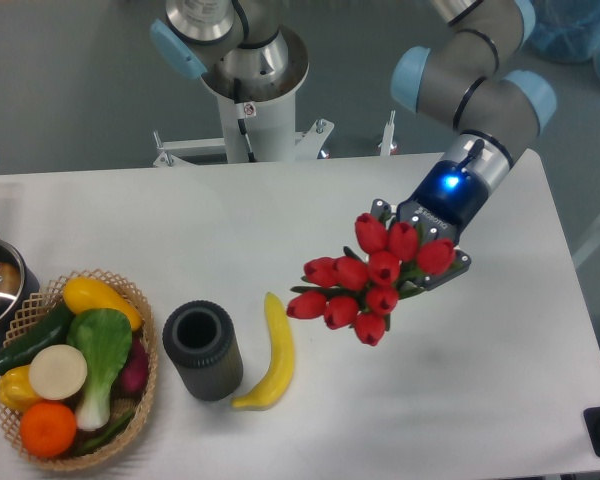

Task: Insert the flowers into the vase
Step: 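Carry the tulip bouquet toward the grey vase and raise it above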

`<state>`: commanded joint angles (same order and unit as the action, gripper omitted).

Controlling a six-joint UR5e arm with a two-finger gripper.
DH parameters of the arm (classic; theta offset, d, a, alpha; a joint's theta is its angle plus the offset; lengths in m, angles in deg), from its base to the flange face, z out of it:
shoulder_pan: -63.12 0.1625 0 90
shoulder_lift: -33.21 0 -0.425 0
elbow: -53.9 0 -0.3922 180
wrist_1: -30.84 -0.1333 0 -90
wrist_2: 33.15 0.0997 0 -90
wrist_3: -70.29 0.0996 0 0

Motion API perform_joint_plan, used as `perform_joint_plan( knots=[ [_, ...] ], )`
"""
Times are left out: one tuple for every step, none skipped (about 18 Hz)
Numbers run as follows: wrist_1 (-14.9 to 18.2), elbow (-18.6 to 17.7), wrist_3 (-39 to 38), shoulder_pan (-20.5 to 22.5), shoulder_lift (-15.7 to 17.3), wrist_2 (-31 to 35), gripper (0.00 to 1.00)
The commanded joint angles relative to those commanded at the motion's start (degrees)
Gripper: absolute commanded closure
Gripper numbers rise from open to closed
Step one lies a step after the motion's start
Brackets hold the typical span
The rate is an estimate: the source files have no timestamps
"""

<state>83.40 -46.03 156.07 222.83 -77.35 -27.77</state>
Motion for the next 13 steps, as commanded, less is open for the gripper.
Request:
perform_joint_plan(
  knots=[
    [0.0,-0.1,-0.1,-0.4,0.0,-1.8,0.59],
    [0.0,-0.1,-0.3,-0.8,0.0,-3.1,0.59],
    [0.0,-0.3,-0.2,-1.3,0.0,-3.7,0.59],
    [0.0,-0.4,-0.1,-2.0,0.0,-4.1,0.59],
    [0.0,-0.4,-0.2,-2.6,0.0,-5.2,0.59],
    [0.0,-0.6,-0.2,-2.9,-0.1,-6.8,0.59],
    [0.0,-0.9,-0.3,-3.0,-0.1,-9.0,0.59],
    [0.0,-1.0,-0.6,-3.3,-0.1,-10.8,0.59],
    [0.0,-1.2,-0.7,-3.7,0.0,-12.1,0.59],
    [0.0,-1.6,-0.6,-4.0,0.0,-12.9,0.59],
    [0.0,-1.6,-0.6,-4.6,0.0,-14.0,0.59],
    [0.0,-1.6,-0.3,-5.2,0.0,-15.2,0.59],
    [0.1,-1.6,-0.2,-5.5,0.0,-16.8,0.59]
  ],
)
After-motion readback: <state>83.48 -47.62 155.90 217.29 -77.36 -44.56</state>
